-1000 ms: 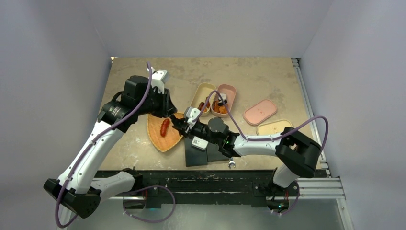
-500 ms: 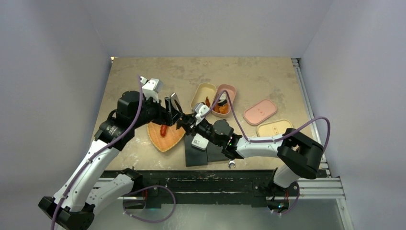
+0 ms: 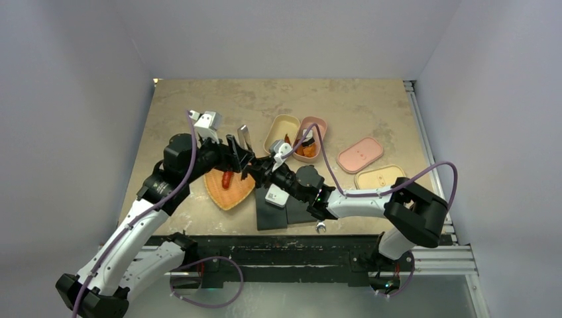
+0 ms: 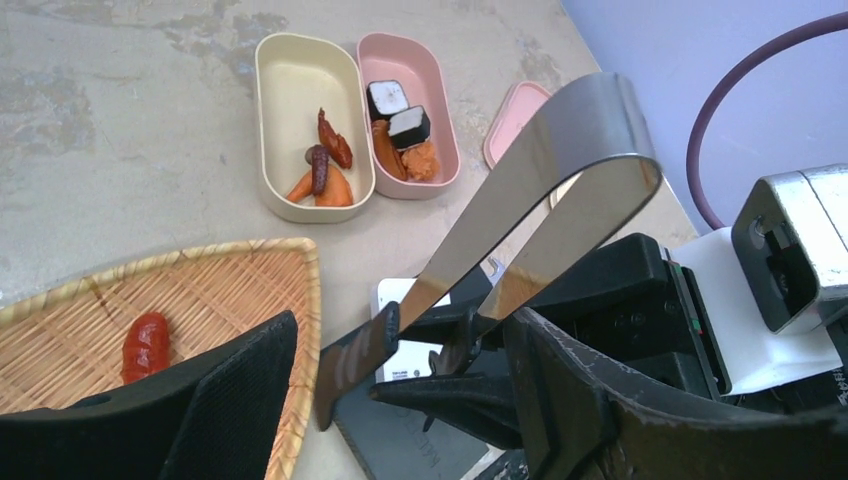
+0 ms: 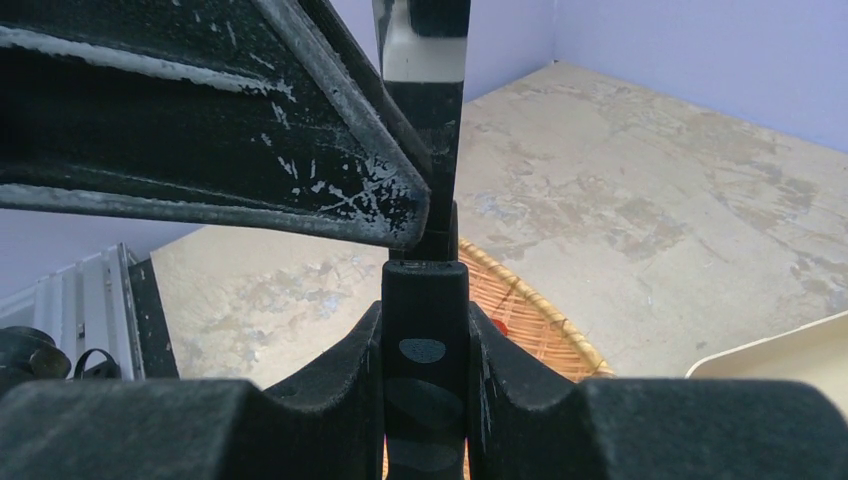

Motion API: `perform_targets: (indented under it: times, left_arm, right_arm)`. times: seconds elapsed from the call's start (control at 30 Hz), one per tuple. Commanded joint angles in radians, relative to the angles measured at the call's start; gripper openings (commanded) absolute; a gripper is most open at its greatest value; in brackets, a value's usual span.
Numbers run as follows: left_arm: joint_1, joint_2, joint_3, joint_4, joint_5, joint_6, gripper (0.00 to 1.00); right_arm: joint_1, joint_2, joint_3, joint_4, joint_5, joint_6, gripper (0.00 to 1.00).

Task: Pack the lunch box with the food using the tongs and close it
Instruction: Adjust the clamp.

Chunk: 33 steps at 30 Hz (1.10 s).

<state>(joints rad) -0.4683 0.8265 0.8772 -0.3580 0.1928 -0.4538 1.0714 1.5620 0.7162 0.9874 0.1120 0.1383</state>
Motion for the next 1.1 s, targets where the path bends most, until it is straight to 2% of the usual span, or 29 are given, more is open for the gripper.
perform_targets:
  times: [0.0, 0.27, 0.7, 0.93, 1.07]
  left_arm:
    - [-0.011, -0.028, -0.029, 0.142, -0.023, -0.051, 0.72]
    - [-0.014, -0.045, -0.087, 0.233, -0.042, -0.082, 0.55]
    - [-0.019, -0.032, -0.112, 0.274, -0.056, -0.075, 0.55]
    - [-0.021, -0.025, -0.118, 0.285, -0.055, -0.076, 0.35]
    - [-0.020, -0.037, -0.127, 0.279, -0.085, -0.065, 0.29]
  right_arm:
    - [-0.001, -0.016, 0.038, 0.059, -0.004, 0.029, 0.00]
    - [0.002, 0.004, 0.052, 0.060, -0.015, 0.045, 0.00]
    - [0.009, 0.042, 0.080, 0.050, -0.052, 0.051, 0.00]
    - [0.011, 0.047, 0.089, 0.039, -0.049, 0.044, 0.00]
    - [0.012, 0.049, 0.089, 0.039, -0.041, 0.046, 0.08]
